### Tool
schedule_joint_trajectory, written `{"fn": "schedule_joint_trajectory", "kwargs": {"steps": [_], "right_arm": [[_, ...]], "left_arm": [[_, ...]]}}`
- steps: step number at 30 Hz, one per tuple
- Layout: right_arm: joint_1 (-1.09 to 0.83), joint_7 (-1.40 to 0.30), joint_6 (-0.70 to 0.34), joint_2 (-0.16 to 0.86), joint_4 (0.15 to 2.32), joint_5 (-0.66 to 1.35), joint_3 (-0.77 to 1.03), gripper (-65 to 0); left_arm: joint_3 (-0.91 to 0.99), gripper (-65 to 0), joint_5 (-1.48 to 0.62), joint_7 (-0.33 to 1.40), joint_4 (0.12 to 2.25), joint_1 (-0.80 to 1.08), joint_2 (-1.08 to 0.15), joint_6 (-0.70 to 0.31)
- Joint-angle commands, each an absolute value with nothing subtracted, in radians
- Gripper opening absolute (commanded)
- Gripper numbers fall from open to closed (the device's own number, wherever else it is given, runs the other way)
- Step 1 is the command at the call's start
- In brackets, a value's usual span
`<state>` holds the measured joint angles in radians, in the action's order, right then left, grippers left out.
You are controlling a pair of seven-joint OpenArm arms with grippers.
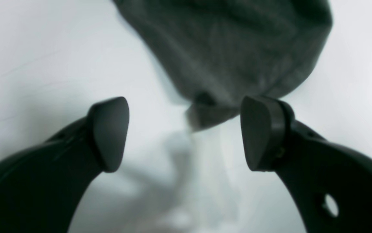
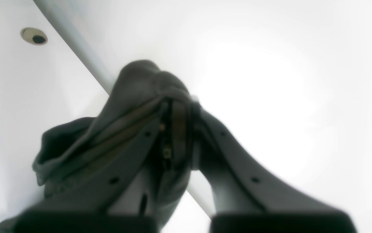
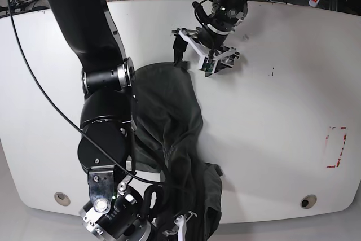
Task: Fold the T-shirt properly
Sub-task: 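Lower the left gripper and grasp the shirt edge beside the right gripper, then lift and stretch the shirt between both grippers, then lay it flat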
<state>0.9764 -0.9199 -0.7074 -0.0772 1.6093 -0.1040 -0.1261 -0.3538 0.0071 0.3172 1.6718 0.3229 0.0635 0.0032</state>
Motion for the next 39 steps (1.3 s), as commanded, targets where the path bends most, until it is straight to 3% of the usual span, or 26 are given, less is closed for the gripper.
{"fn": "schedule_joint_trajectory", "kwargs": {"steps": [1,20,29,33,39], "right_arm": [[1.012,-0.891,-0.698,-0.077,1.624,-0.101,-0.125,-65.0],[1.01,-0.891,-0.698,-0.077,1.624,-0.101,-0.124,-65.0],[1.01,-0.891,-0.698,-0.077,1.624,-0.101,-0.122,-65.0],[0.995,-0.891,-0.698,-0.07,1.624,-0.102,-0.12,-65.0],[0.992,-0.891,-0.698,-0.03,1.626,-0.104,-0.117,-65.0]], "left_arm": [[-0.357,-14.4,-0.024,0.294,1.639,0.294,0.079,-0.001],[-0.44,-16.5,-0.168,0.295,1.429,0.151,0.074,-0.001],[-0.437,-56.9,-0.17,0.295,1.366,0.131,0.079,0.001],[-0.433,-64.9,-0.17,0.295,1.366,0.13,0.071,0.001],[-0.328,-65.0,-0.17,0.292,1.44,0.139,0.031,0.001]]}}
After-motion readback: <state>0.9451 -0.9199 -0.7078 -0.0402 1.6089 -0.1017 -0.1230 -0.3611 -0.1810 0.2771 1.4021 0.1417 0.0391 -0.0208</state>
